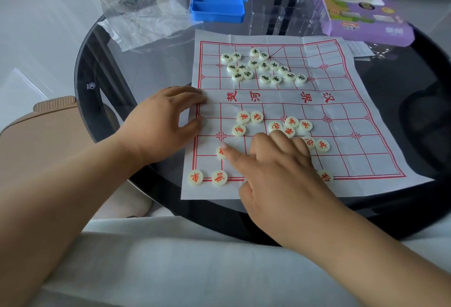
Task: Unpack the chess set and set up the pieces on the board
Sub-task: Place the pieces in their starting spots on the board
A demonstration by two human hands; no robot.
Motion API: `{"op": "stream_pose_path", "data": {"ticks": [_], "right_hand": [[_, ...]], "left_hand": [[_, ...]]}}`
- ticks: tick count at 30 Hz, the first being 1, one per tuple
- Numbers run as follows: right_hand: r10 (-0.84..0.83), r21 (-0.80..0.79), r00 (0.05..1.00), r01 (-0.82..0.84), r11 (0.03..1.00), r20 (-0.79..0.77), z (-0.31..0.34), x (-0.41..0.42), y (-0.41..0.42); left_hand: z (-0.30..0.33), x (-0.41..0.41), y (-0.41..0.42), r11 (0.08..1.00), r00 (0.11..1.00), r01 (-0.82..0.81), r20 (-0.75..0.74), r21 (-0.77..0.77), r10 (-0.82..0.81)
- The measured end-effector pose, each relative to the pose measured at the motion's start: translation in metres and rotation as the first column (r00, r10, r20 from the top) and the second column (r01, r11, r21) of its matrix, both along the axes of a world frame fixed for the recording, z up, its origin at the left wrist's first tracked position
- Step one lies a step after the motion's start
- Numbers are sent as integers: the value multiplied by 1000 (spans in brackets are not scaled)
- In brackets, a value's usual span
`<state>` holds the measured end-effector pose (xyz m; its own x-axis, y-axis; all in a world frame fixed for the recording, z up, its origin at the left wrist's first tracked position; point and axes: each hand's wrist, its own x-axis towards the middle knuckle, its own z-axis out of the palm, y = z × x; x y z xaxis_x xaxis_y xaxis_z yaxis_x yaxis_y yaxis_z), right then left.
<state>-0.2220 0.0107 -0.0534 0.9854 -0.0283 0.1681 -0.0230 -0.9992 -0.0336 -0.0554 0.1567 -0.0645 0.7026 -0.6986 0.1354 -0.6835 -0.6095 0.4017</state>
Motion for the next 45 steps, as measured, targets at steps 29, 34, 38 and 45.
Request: {"op": "stream_pose_path", "data": {"ticks": [29,34,38,45], "right_hand": [[-91,60,995,93,994,-29,-1,-56,-17],[-53,53,998,55,997,-36,-3,-52,-7],[-51,50,998,53,997,-34,-1,-51,-8],[-41,80,999,44,996,-33,0,-52,-8]], "left_hand": [[-5,4,2,1000,1000,3,8,-8,-3],[-5,5,2,1000,1000,4,13,-16,-4],[-6,5,1,1000,1000,4,5,-15,-4],[-5,5,2,1000,1000,11,8,-11,-11]]}}
